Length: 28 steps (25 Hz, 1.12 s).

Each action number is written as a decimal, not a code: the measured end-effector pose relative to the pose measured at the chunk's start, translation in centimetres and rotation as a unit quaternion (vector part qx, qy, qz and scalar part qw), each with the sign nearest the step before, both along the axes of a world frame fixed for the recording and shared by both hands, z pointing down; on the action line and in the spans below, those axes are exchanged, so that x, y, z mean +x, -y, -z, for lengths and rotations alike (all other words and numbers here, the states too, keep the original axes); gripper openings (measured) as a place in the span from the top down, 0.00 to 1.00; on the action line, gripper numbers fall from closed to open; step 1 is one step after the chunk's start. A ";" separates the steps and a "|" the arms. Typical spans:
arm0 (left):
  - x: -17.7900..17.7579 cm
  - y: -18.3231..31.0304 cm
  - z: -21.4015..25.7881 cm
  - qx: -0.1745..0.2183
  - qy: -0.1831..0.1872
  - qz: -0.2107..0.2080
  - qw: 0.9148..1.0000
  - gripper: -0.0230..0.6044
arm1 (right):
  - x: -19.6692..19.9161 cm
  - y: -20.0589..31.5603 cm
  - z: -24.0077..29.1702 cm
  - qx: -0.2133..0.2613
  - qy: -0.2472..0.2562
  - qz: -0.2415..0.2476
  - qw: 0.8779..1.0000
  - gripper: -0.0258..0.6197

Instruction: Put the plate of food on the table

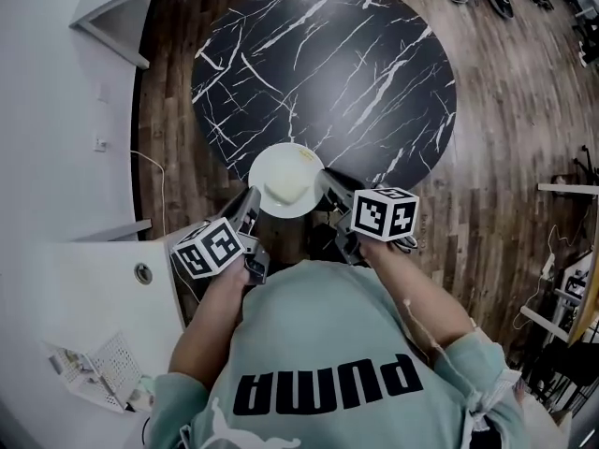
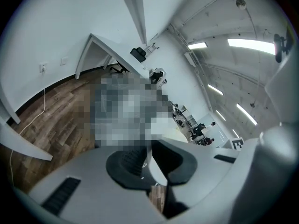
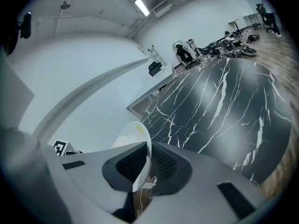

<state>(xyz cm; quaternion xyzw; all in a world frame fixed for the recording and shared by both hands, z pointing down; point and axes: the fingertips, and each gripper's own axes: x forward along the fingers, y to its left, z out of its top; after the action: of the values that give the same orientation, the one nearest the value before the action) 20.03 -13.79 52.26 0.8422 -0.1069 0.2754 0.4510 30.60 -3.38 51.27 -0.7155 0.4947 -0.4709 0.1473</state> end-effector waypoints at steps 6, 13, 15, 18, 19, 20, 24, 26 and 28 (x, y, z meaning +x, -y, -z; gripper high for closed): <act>5.0 -1.9 -0.7 0.006 0.005 -0.019 1.000 0.90 | 4.7 -2.2 -0.7 0.000 0.000 -0.022 1.000 0.90; 11.2 -4.4 -2.7 0.016 0.023 -0.063 0.998 0.90 | 10.0 -5.4 -2.8 -0.011 0.011 -0.062 0.998 0.90; 12.6 -5.1 -3.4 0.014 0.030 -0.075 0.997 0.89 | 11.2 -6.4 -3.4 -0.016 0.014 -0.073 0.997 0.90; 14.8 -6.1 -4.2 0.016 0.036 -0.092 0.995 0.89 | 12.9 -7.6 -4.4 -0.023 0.020 -0.085 0.996 0.90; 15.4 -6.4 -4.6 0.017 0.039 -0.098 0.994 0.89 | 13.4 -8.0 -4.8 -0.026 0.021 -0.089 0.995 0.90; 16.0 -6.7 -5.0 0.016 0.043 -0.103 0.994 0.89 | 13.9 -8.4 -5.1 -0.028 0.023 -0.093 0.995 0.90; 18.3 -7.7 -6.6 0.016 0.055 -0.121 0.991 0.89 | 15.8 -9.4 -6.6 -0.037 0.034 -0.107 0.993 0.90; 19.4 -8.1 -7.4 0.018 0.061 -0.130 0.989 0.89 | 16.6 -9.8 -7.2 -0.041 0.039 -0.110 0.992 0.90; 20.4 -8.3 -7.9 0.024 0.065 -0.137 0.988 0.89 | 17.4 -10.3 -8.1 -0.053 0.039 -0.114 0.991 0.90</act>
<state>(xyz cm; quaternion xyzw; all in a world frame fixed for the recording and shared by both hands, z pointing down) 40.41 -5.48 60.18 0.8395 -0.0259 0.3866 0.3810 48.05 6.97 59.38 -0.7552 0.3776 -0.5043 0.1812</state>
